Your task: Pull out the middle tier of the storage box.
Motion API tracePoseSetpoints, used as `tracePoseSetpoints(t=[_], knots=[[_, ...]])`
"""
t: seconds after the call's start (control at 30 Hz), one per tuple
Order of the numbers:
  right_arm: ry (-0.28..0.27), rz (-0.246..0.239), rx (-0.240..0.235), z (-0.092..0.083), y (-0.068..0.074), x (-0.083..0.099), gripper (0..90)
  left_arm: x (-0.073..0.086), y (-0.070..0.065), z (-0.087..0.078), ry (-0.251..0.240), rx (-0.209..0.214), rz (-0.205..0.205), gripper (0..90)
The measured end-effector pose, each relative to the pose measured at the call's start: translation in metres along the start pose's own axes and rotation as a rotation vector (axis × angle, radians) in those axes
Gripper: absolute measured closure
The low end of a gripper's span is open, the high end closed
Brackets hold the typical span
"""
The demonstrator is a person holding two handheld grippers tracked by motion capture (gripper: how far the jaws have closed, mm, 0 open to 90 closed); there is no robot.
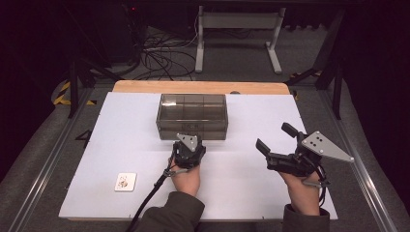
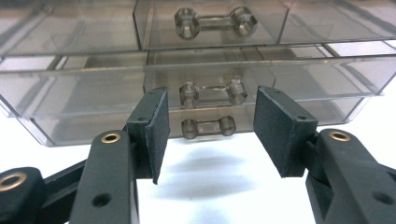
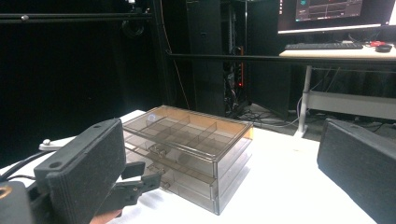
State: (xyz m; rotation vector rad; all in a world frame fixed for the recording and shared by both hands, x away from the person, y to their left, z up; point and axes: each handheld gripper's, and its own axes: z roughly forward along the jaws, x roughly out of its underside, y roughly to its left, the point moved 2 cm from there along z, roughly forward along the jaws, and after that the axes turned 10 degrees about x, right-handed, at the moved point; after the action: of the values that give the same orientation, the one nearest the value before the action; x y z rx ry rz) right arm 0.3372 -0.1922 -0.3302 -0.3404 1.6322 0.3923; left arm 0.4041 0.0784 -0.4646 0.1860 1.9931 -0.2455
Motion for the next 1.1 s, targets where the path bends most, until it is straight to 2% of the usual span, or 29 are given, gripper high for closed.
tracePoseSetpoints(t=[0.27, 0.57, 0.7, 0.83, 1.0, 1.1], knots=[[0.000, -0.004, -0.002, 0.000, 0.001, 0.000, 1.9, -0.005, 0.012, -0.013, -0.035, 0.059, 0.058, 46.0], [0.000, -0.011, -0.004, 0.000, 0.001, 0.000, 1.9, -0.009, 0.036, -0.021, -0.046, 0.140, 0.123, 46.0], [-0.001, -0.016, -0.006, 0.000, 0.001, 0.000, 1.9, -0.012, 0.043, -0.023, -0.065, 0.155, 0.160, 44.8], [-0.001, -0.014, -0.006, 0.000, 0.001, 0.000, 1.9, -0.015, 0.051, -0.024, -0.096, 0.181, 0.168, 44.7], [-0.001, -0.017, -0.009, 0.000, 0.001, 0.000, 1.9, -0.016, 0.054, -0.022, -0.127, 0.215, 0.202, 45.5], [-0.002, -0.020, -0.010, 0.000, 0.001, 0.000, 1.9, -0.015, 0.054, -0.018, -0.122, 0.214, 0.220, 45.5]])
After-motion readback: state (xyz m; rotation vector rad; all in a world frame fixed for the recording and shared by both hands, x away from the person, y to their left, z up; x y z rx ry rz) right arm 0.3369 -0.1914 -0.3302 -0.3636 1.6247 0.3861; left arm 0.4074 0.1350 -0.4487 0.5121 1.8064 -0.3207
